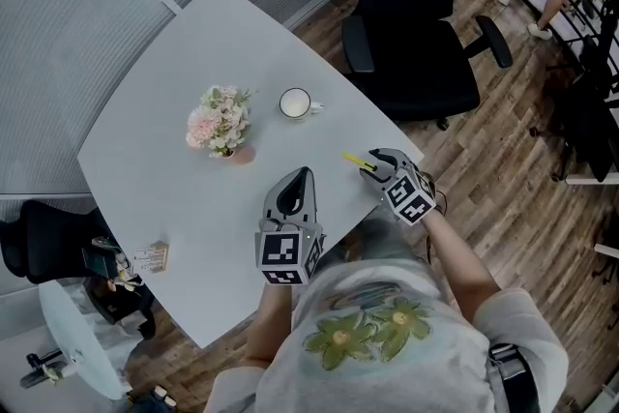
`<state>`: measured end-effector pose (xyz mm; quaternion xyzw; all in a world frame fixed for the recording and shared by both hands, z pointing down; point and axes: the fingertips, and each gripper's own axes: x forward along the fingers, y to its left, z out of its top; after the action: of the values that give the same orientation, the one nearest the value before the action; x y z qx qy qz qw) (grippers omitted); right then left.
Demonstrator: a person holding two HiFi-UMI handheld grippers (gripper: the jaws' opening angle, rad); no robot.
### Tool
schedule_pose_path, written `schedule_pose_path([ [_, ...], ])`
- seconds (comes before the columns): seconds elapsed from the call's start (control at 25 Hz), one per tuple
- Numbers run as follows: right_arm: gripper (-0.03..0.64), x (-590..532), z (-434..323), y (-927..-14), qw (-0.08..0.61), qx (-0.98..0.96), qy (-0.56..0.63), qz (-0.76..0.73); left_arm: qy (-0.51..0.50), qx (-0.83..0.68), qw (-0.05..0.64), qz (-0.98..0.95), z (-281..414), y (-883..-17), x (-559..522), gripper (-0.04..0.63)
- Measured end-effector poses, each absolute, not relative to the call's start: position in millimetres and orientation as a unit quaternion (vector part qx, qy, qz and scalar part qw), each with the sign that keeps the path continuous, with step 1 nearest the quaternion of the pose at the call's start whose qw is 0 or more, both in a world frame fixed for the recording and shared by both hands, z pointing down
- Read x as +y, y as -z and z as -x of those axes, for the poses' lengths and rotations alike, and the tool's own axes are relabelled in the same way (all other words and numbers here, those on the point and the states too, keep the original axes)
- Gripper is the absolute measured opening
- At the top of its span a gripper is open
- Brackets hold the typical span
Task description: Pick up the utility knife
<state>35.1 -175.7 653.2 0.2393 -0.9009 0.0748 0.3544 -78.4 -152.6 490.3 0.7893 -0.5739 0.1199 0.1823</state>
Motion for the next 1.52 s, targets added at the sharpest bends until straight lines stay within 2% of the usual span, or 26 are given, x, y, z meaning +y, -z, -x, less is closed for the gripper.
schedule_pose_path([
  [1.08, 0.184, -170.3, -42.8, -726.3, 0.468, -0.859, -0.064, -0.200, -0.132, -0.583, 0.182, -0.781, 88.9, -491.9, -148.5, 0.002],
  [1.16, 0.160, -168.8, -41.8, -726.8, 0.465, -0.860, -0.066, -0.199, -0.132, -0.583, 0.181, -0.781, 88.8, -491.7, -147.7, 0.002],
  [1.44, 0.145, -167.8, -42.7, -727.1, 0.457, -0.863, -0.076, -0.203, -0.135, -0.584, 0.182, -0.780, 88.5, -493.6, -144.6, 0.002],
  [1.48, 0.130, -167.8, -42.9, -726.8, 0.458, -0.862, -0.074, -0.204, -0.135, -0.584, 0.182, -0.780, 88.2, -493.4, -144.0, 0.002],
  [1.52, 0.079, -168.0, -43.2, -726.6, 0.460, -0.861, -0.072, -0.206, -0.134, -0.583, 0.182, -0.780, 88.2, -493.2, -143.7, 0.002],
])
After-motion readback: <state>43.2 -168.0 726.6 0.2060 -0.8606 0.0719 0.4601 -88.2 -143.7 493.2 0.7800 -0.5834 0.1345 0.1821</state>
